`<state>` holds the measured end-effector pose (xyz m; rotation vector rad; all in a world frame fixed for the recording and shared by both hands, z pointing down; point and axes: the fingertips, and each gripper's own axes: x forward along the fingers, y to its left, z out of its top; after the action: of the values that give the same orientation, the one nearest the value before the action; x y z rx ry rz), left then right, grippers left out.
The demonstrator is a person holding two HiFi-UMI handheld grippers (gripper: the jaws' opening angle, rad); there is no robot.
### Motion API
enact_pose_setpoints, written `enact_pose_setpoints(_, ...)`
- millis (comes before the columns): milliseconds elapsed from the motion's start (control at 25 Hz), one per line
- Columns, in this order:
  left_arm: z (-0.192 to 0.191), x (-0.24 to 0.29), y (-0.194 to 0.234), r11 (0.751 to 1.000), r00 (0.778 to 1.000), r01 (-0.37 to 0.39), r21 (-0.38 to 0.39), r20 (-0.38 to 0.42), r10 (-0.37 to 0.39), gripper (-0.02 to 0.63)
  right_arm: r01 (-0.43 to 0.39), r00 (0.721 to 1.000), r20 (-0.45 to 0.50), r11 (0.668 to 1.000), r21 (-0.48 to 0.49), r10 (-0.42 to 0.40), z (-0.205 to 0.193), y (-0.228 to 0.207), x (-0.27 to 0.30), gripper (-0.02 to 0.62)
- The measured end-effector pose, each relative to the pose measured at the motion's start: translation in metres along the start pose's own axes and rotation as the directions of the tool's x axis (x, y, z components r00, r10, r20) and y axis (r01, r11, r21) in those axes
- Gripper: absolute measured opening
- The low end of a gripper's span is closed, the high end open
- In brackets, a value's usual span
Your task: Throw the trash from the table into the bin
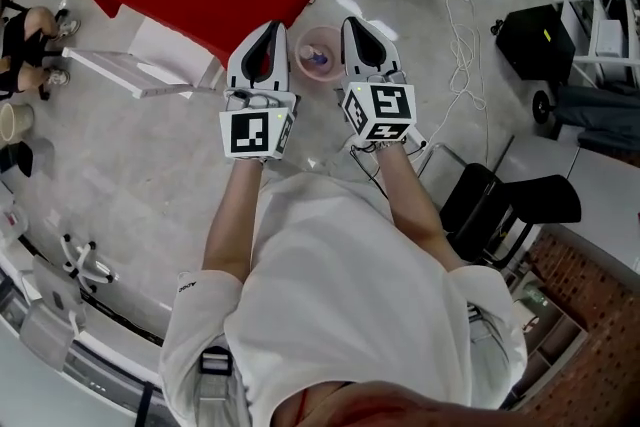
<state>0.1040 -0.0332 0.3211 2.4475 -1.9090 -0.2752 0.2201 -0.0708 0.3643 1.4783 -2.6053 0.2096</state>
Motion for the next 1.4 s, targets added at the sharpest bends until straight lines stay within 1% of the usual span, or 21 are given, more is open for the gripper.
enact_pose_setpoints(280,0.033,-0.034,0.076,0.993,0.992,-0.12,0.022,0.036,0.119,0.005,-0.114,0.993,0.021,0.993,-0.011,0.114,0.022,0.078,0.04,0.009)
enact_pose_setpoints(440,0.051,-0.059,0.129,0.985,0.985,-0.169,0.03,0.042,0.168,0.005,-0.151,0.988,0.022,0.988,-0.012,0.151,0.031,0.13,0.062,0.009)
enact_pose_setpoints(560,0.062,-0.082,0.168,0.982,0.982,-0.186,0.041,0.044,0.184,0.005,-0.163,0.986,0.025,0.987,-0.008,0.164,0.032,0.172,0.074,0.009)
enact_pose_setpoints(760,0.077,-0.121,0.221,0.981,0.983,-0.184,0.066,0.042,0.181,0.005,-0.173,0.984,0.036,0.985,0.014,0.173,0.032,0.241,0.091,0.009)
enact_pose_setpoints(960,0.091,-0.154,0.271,0.974,0.975,-0.221,0.057,0.049,0.219,0.005,-0.214,0.976,0.04,0.977,0.003,0.214,0.037,0.305,0.102,0.009)
enact_pose_setpoints(1120,0.101,-0.171,0.294,0.969,0.968,-0.245,0.042,0.069,0.242,0.005,-0.243,0.97,0.02,0.97,-0.031,0.244,0.038,0.335,0.11,0.009)
enact_pose_setpoints(1400,0.104,-0.187,0.319,0.963,0.963,-0.264,0.042,0.067,0.261,0.005,-0.262,0.965,0.008,0.964,-0.045,0.262,0.042,0.363,0.13,0.009)
